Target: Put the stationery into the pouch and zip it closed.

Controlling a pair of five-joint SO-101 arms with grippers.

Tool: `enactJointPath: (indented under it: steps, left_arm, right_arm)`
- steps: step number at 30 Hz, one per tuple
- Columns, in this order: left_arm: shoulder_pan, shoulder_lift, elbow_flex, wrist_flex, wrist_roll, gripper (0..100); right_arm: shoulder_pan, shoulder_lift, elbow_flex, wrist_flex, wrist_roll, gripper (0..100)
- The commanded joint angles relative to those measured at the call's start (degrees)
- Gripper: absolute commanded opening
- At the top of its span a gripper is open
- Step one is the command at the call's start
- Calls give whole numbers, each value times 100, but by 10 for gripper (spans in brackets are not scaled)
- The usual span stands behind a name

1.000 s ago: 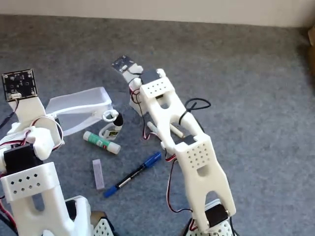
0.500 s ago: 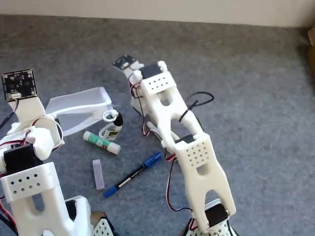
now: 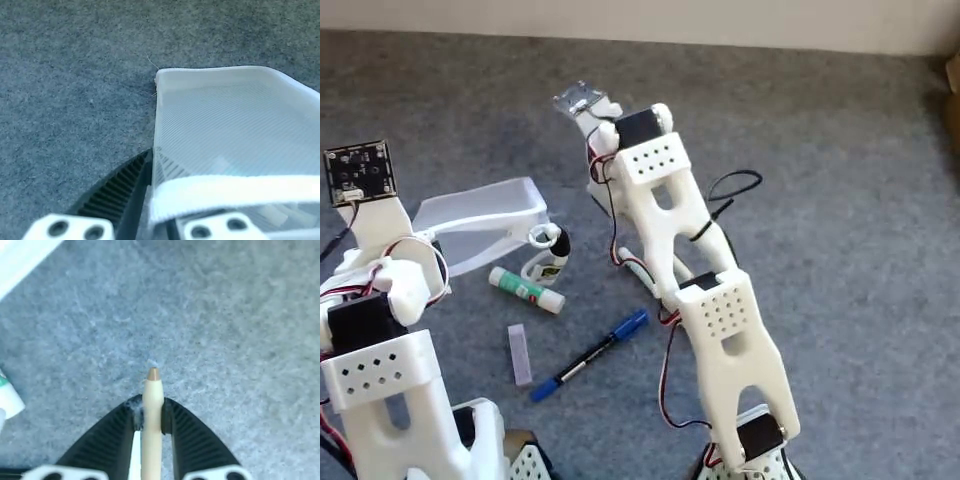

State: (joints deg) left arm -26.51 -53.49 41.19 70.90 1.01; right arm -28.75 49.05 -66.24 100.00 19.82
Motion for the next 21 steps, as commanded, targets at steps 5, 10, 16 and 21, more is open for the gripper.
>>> enactJointPath:
  steps: [5, 10, 16, 21]
  left_arm:
    - [620, 13, -840, 580, -26, 6]
    - [655, 22, -1367, 967, -44, 7]
    - [664, 31, -1631, 1090, -70, 7]
    - [664, 40, -1578, 1090, -378, 7]
  right_arm:
    - [57, -2105, 945, 119, -114, 5]
    - [57, -3284, 1851, 119, -114, 5]
    - [66, -4444, 2519, 119, -123, 5]
    - [40, -5402, 3108, 92, -123, 5]
